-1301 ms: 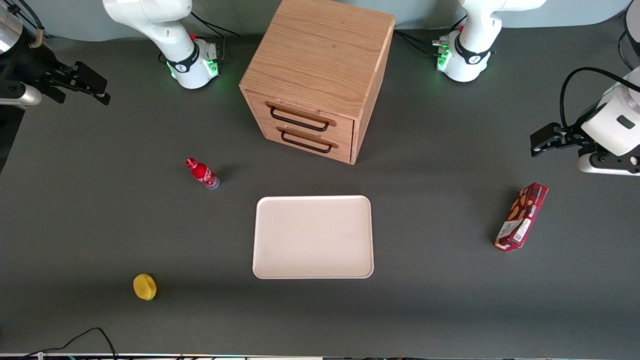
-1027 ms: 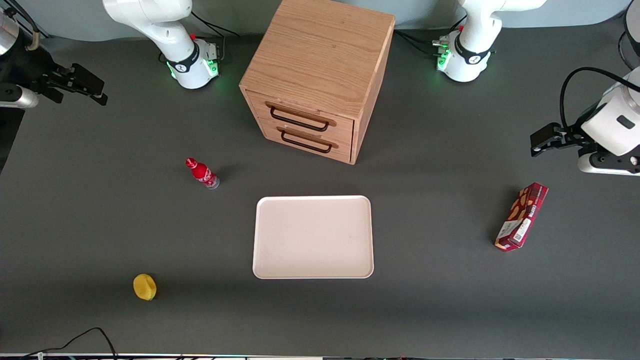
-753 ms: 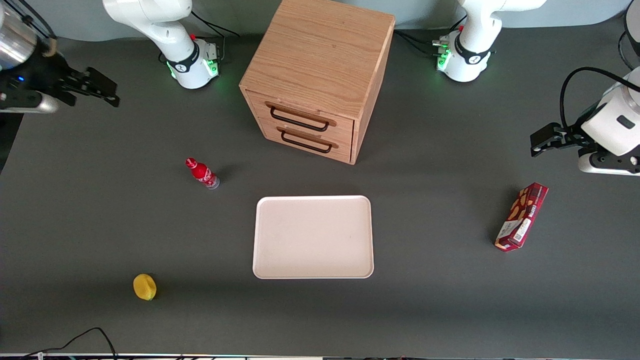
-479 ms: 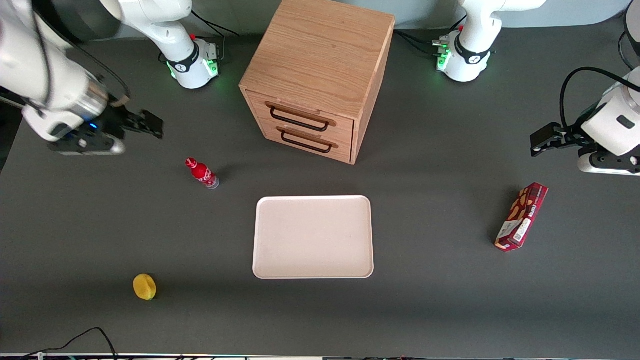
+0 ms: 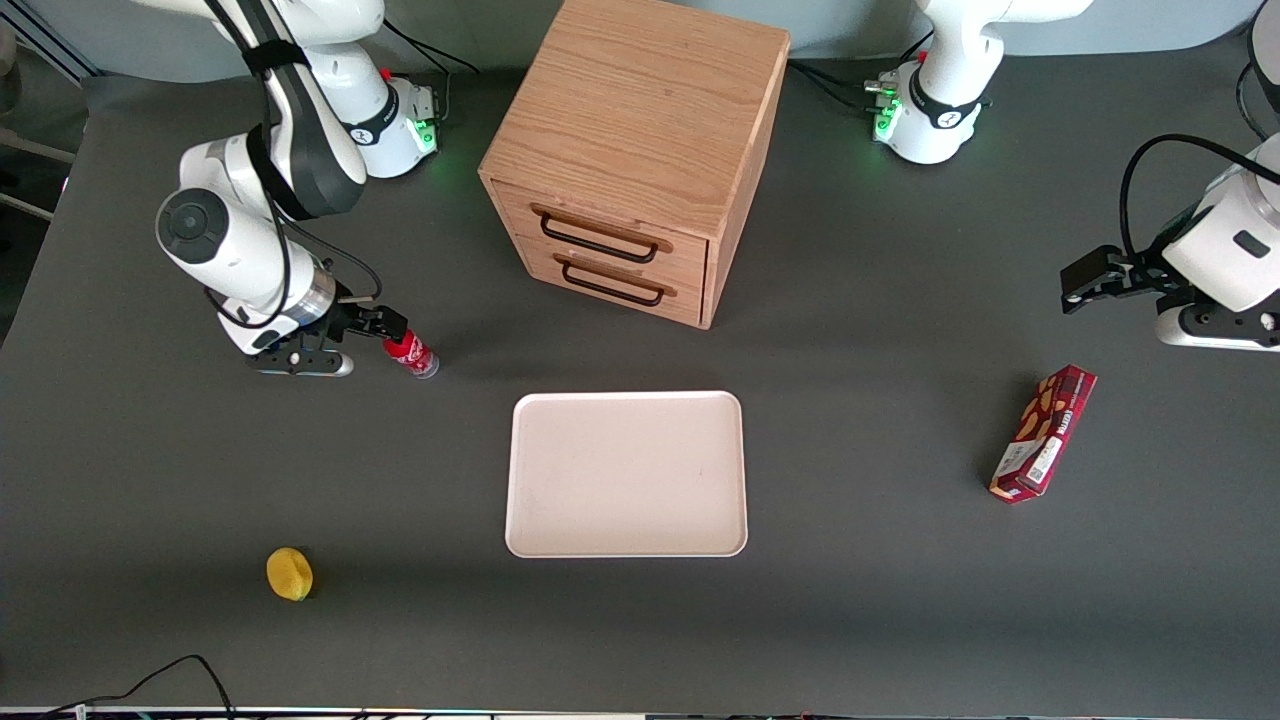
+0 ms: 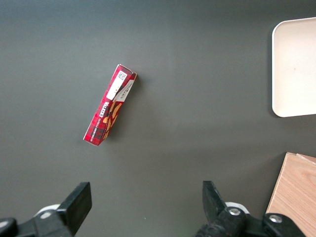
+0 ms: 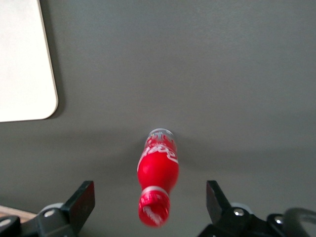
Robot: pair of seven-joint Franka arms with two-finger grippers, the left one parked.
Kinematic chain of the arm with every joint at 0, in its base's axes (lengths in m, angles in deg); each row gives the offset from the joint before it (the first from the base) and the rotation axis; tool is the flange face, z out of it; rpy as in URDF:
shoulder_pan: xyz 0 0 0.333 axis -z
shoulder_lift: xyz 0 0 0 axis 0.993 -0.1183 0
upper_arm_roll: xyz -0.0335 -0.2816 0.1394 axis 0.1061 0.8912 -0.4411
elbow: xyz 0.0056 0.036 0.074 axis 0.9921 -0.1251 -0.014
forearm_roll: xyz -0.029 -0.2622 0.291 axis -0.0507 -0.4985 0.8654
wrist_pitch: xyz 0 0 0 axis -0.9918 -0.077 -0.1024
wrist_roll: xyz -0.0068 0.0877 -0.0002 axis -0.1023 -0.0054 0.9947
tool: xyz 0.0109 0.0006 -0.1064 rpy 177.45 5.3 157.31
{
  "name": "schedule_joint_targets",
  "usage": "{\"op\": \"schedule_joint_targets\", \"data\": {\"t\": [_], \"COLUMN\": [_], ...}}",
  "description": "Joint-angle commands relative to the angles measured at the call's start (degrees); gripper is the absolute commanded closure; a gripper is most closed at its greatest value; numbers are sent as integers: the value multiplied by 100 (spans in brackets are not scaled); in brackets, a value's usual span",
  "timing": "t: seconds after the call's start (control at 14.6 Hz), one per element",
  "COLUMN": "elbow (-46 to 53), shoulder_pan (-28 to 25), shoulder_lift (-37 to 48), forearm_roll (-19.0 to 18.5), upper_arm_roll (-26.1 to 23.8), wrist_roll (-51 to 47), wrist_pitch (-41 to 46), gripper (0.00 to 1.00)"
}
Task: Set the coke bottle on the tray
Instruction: 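Close the right gripper around the red bottle's body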
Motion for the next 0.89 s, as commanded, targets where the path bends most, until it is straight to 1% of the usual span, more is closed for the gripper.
{"op": "schedule_joint_targets", "data": {"t": [0.0,0.07,0.14,0.21,0.27,0.34,0.41,0.82], "elbow": [-502,-555,-617,-652,-696,-749,-784,-732], "shoulder_pan": [14,14,23,15,23,15,14,14], "shoulder_lift": [140,175,219,280,316,368,438,536], "forearm_roll": [88,88,88,88,79,44,35,9], "upper_arm_roll": [-160,-170,-170,-170,-170,-170,-196,-267], "wrist_roll": [-155,-146,-146,-138,-129,-120,-68,-41], "wrist_pitch": [-507,-517,-517,-508,-508,-508,-499,-394], "gripper": [0,0,7,28,57,84,100,100]}}
